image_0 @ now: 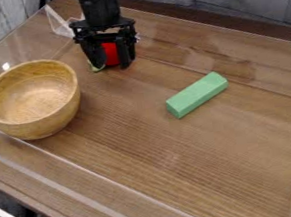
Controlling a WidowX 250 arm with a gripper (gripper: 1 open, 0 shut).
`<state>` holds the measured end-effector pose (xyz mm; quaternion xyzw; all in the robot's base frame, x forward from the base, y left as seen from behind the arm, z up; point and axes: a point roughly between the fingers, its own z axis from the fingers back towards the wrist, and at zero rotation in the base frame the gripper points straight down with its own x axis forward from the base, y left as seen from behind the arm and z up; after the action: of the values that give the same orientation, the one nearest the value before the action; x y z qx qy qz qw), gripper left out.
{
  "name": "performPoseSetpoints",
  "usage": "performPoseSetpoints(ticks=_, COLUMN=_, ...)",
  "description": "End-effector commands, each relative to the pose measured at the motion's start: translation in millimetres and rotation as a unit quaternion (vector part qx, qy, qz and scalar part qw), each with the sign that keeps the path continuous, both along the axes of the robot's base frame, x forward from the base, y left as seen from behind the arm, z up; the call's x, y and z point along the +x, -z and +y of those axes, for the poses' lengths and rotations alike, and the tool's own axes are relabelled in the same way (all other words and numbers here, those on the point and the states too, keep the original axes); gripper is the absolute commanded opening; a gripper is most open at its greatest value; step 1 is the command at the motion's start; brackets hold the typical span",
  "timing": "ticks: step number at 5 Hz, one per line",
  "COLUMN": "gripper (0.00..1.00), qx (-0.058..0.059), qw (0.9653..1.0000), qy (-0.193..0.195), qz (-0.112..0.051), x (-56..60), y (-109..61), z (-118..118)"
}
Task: Move the red fruit to the right
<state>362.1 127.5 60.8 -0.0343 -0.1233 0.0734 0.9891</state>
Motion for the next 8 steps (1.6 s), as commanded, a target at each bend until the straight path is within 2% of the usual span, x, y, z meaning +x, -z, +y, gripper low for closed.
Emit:
performPoseSetpoints(ticks=1, gripper=0.0, qx=0.018, qw=0.999, qy=0.003, qz=-0.042, x=4.4, y=-33.0, z=-0.6)
performPoseSetpoints(ticks=4, gripper=0.0, qx=0.018, qw=0.9986, qy=0.007, qz=-0.049, x=1.5, y=-41.5, z=-5.4)
performPoseSetpoints(ticks=8, gripper=0.0, qx=0.021, qw=0.9986, qy=0.011, qz=-0.048, x=-0.1, y=-38.5, z=-9.8)
